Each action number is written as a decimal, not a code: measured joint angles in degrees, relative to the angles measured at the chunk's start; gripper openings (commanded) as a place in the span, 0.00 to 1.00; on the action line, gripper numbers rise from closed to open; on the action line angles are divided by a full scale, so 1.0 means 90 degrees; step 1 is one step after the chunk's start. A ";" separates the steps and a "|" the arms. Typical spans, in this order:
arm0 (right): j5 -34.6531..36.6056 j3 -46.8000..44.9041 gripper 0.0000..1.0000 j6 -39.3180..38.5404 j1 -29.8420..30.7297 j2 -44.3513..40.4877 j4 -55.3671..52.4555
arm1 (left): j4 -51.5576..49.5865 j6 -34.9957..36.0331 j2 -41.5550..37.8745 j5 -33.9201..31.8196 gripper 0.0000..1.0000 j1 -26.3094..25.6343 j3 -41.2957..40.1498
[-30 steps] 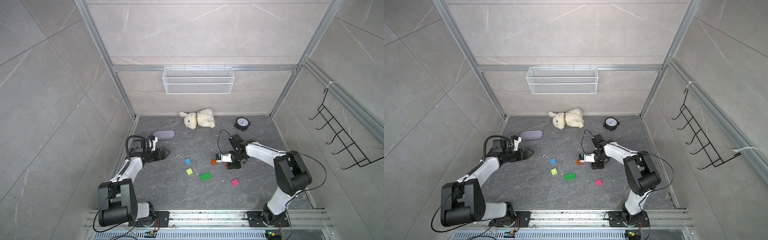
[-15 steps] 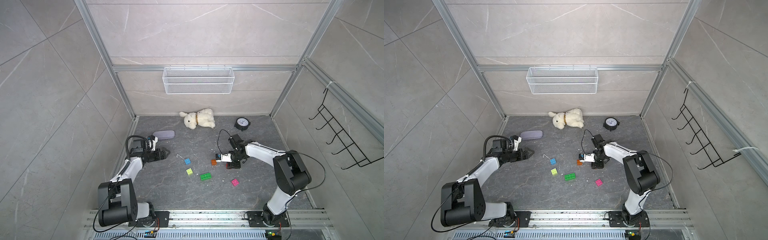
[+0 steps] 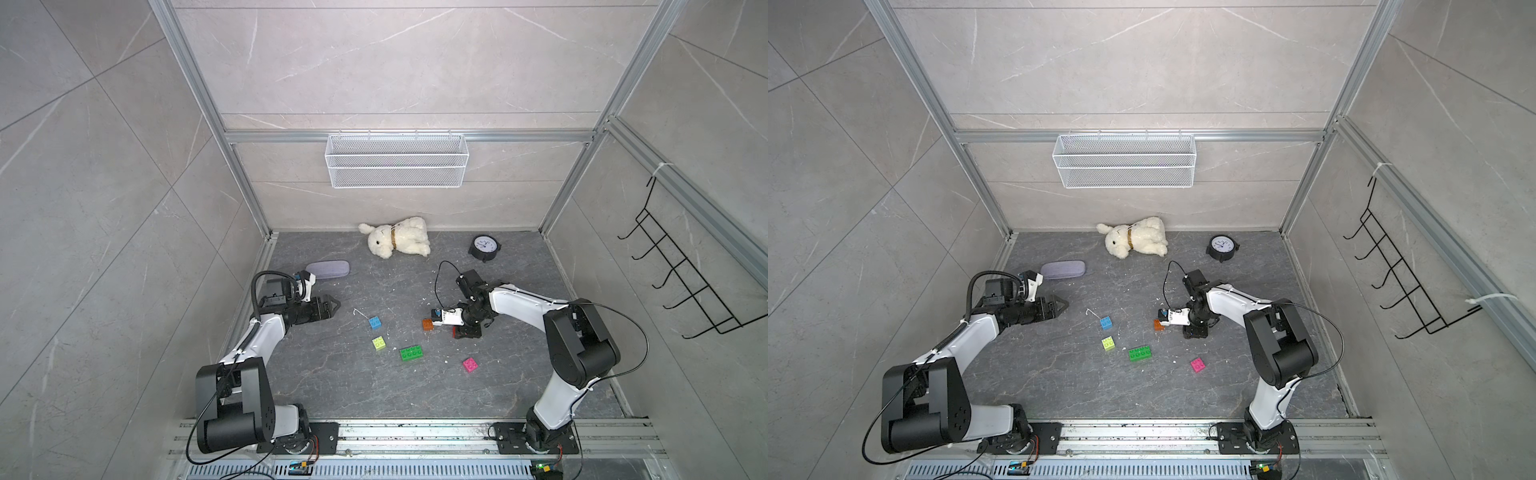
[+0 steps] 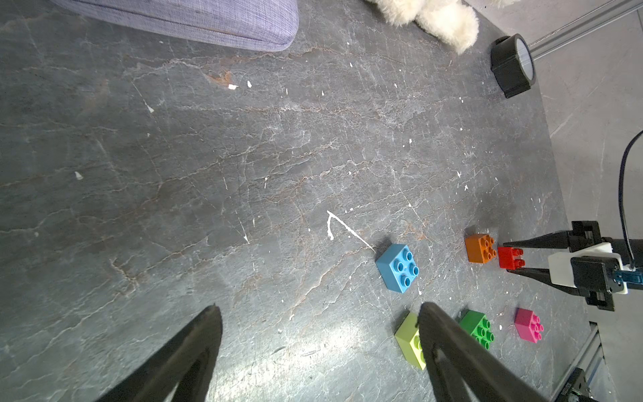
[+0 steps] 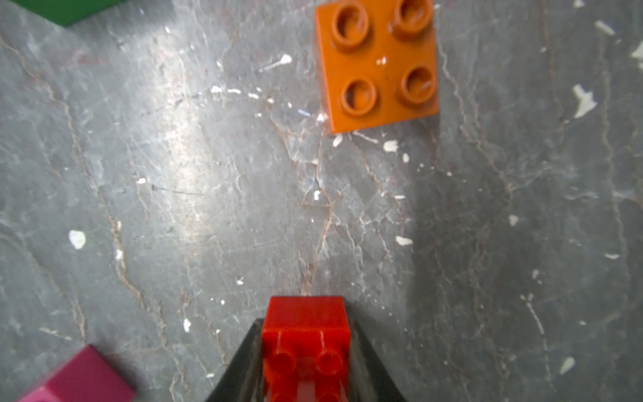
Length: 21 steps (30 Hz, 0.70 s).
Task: Assemble the letter y with lego
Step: Pick up the lego brick from the center of the board.
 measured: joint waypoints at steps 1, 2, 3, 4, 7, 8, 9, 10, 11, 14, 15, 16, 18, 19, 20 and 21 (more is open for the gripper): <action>0.0002 0.0005 0.29 0.0010 0.0002 0.0000 -0.0005 | 0.0000 0.0000 0.0000 0.0000 0.91 0.0000 0.0000; 0.0005 0.0012 0.28 0.0012 0.0002 0.0000 -0.0012 | 0.0000 0.0000 0.0000 0.0000 0.91 0.0000 0.0000; 0.0007 0.0036 0.27 0.0010 0.0002 0.0000 -0.0053 | 0.0000 0.0000 0.0000 0.0000 0.91 0.0000 0.0000; 0.0010 0.0075 0.27 -0.0005 0.0002 0.0000 -0.0109 | 0.0000 0.0000 0.0000 0.0000 0.91 0.0000 0.0000; 0.0034 0.0359 0.26 -0.0056 0.0019 -0.0002 -0.0347 | -0.0002 0.0002 0.0000 -0.0002 0.91 0.0000 0.0000; 0.0044 0.0505 0.26 -0.0083 0.0044 -0.0002 -0.0415 | -0.0002 0.0000 0.0000 -0.0002 0.91 0.0000 0.0000; 0.0056 0.0644 0.26 -0.0131 0.0080 -0.0005 -0.0478 | -0.0002 0.0000 0.0000 -0.0005 0.91 0.0000 0.0000; 0.0056 0.0775 0.26 -0.0182 0.0126 -0.0005 -0.0542 | -0.0002 0.0002 0.0000 -0.0005 0.91 0.0000 0.0000; 0.0058 0.0894 0.26 -0.0228 0.0182 -0.0005 -0.0585 | -0.0002 0.0002 0.0000 -0.0002 0.91 0.0000 0.0000; 0.0080 0.1212 0.26 -0.0367 0.0398 0.0005 -0.0709 | -0.0005 0.0005 0.0007 -0.0005 0.91 0.0000 0.0000; 0.0078 0.1321 0.26 -0.0398 0.0461 0.0019 -0.0770 | -0.0005 0.0005 0.0007 -0.0005 0.91 0.0000 0.0000; 0.0078 0.1443 0.26 -0.0430 0.0522 0.0051 -0.0828 | -0.0002 0.0005 0.0007 -0.0005 0.91 0.0000 0.0000; 0.0078 0.1690 0.26 -0.0498 0.0636 0.0170 -0.0908 | -0.0005 0.0007 0.0007 -0.0005 0.91 0.0000 0.0000; 0.0080 0.1780 0.26 -0.0522 0.0682 0.0231 -0.0928 | -0.0002 0.0007 0.0007 -0.0005 0.91 0.0000 0.0000; 0.0078 0.1863 0.26 -0.0544 0.0733 0.0306 -0.0942 | -0.0002 0.0010 0.0007 -0.0005 0.91 0.0000 0.0000; 0.0075 0.1921 0.26 -0.0559 0.0780 0.0372 -0.0957 | -0.0005 0.0019 0.0007 -0.0005 0.91 0.0000 0.0000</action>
